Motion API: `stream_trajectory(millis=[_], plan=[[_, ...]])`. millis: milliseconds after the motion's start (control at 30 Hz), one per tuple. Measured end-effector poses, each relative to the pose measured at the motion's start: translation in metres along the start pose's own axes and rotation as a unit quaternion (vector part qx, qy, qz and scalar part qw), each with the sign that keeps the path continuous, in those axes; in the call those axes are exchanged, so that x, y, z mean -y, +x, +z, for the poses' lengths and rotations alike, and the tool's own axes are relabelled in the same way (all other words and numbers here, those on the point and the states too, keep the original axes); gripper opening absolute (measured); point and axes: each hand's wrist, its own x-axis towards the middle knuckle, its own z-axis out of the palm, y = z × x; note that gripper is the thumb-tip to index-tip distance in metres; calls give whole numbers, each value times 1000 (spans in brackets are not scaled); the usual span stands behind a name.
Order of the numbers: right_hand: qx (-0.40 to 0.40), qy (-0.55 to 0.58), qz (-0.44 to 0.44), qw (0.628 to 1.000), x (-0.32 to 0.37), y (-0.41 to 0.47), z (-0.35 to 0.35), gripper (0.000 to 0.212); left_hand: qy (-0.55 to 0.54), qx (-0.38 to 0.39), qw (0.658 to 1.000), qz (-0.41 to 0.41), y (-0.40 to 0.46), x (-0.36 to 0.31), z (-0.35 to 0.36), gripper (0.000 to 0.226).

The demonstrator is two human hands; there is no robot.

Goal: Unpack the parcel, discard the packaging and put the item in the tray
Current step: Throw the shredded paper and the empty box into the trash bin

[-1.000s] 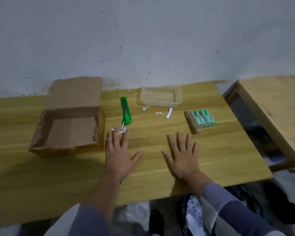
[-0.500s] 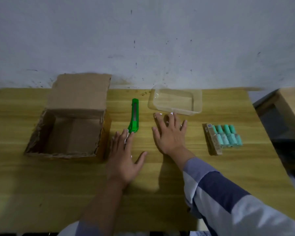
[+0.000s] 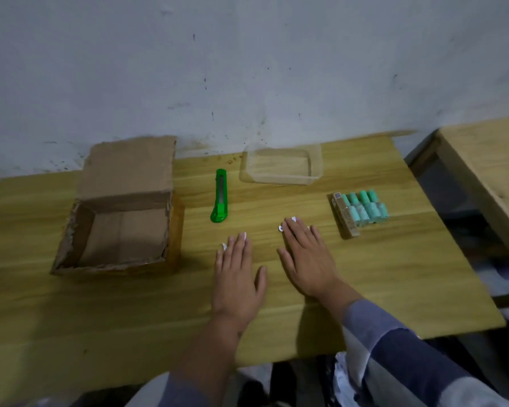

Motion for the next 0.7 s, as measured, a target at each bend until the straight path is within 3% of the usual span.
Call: stream_trajectory(millis=[233, 433, 567, 700], plan=[[-27, -5, 126, 992, -39, -105, -8, 60, 11, 53, 984, 171, 2, -69, 21, 68], [-53, -24, 260, 964, -88, -161, -23, 66, 41, 114, 946, 300, 10, -146, 39, 71], [-43, -5, 283, 958, -108, -174, -30, 73, 73, 146, 918, 361, 21, -190, 50, 65], [-64, 42, 288, 955, -109, -171, -33, 72, -26, 153, 910, 385, 26, -203, 47, 70]])
